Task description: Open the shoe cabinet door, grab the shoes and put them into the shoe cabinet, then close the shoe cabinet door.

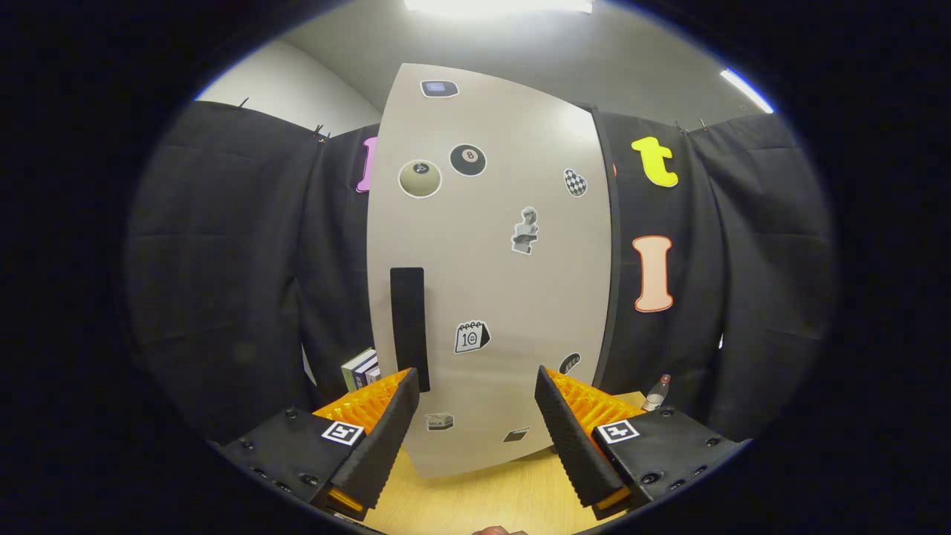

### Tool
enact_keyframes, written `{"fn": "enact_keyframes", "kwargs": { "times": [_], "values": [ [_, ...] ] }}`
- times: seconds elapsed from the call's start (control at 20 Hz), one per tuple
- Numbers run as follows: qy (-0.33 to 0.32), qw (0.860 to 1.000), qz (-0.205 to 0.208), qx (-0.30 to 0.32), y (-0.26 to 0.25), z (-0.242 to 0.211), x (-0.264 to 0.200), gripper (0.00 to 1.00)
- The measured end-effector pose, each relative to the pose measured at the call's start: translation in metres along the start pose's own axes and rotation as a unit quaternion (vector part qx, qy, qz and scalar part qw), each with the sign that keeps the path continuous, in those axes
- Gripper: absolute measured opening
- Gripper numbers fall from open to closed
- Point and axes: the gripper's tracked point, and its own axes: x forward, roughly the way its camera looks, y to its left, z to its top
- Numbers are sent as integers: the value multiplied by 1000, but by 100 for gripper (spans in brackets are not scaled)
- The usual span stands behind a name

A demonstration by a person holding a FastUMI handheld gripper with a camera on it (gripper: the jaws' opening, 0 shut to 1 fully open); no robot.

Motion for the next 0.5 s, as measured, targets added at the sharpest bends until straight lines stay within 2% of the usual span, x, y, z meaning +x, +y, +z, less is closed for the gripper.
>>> {"fn": "enact_keyframes", "kwargs": {
  "times": [0.35, 0.5],
  "values": [
    [-11, 999, 43, -13, 1, -8, -1, 98],
    [-13, 999, 44, -22, -4, -14, 1, 98]
  ]
}}
